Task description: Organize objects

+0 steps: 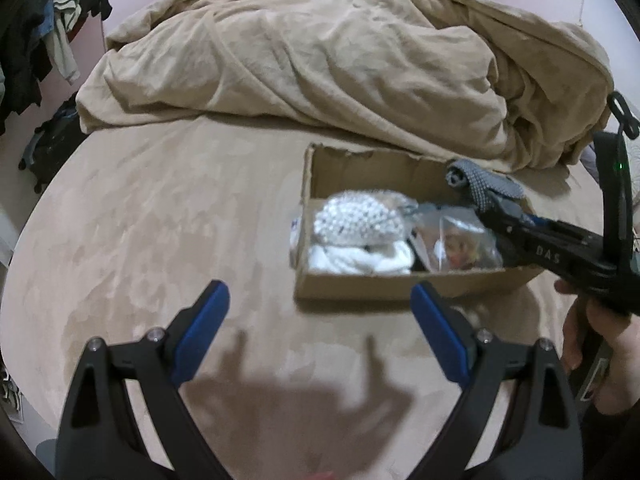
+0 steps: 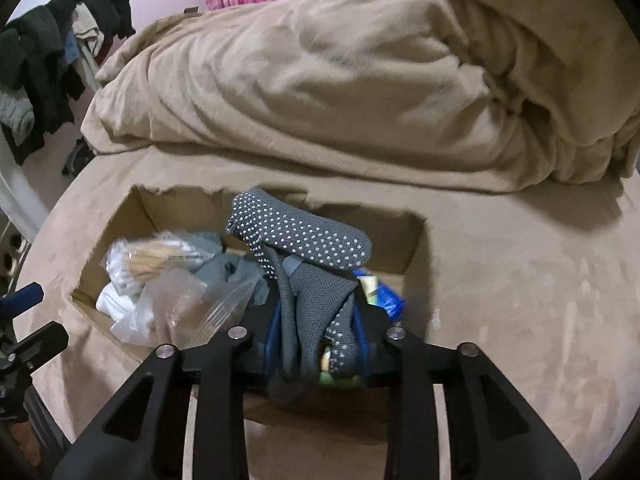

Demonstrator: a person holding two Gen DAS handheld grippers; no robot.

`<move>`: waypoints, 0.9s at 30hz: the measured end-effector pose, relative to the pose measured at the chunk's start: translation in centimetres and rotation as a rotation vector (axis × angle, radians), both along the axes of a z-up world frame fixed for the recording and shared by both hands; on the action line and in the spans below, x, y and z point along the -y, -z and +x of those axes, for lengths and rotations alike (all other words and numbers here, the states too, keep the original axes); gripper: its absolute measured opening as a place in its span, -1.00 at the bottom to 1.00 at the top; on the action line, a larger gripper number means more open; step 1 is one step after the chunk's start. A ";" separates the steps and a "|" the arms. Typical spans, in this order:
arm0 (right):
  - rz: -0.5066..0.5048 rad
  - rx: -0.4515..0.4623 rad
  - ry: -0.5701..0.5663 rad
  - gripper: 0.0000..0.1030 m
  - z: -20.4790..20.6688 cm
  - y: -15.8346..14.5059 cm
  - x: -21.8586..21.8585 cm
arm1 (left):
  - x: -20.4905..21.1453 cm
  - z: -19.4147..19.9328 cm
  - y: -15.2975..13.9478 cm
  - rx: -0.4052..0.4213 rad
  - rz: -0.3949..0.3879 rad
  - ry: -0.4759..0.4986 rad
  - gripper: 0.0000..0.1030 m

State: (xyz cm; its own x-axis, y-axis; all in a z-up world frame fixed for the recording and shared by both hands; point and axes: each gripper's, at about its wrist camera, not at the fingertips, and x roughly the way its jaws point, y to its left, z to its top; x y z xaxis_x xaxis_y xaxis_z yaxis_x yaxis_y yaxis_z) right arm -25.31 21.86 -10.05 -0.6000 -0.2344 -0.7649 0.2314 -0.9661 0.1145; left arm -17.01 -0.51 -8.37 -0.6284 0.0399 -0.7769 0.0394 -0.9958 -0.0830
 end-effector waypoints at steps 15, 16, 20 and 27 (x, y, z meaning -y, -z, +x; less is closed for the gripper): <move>0.017 -0.103 0.052 0.48 8.4 -5.5 -1.1 | 0.1 7.0 -3.1 -0.021 0.036 0.006 0.81; 0.016 -0.102 0.052 0.48 8.9 -5.8 -1.1 | 0.1 7.7 -3.4 -0.023 0.040 0.008 0.81; 0.020 -0.110 0.046 0.48 12.3 -7.3 -1.4 | -0.2 10.1 -4.3 -0.026 0.048 0.019 0.81; 0.001 -0.114 0.045 0.48 17.6 -9.4 -1.7 | -1.6 14.2 -6.1 -0.040 0.053 0.060 0.81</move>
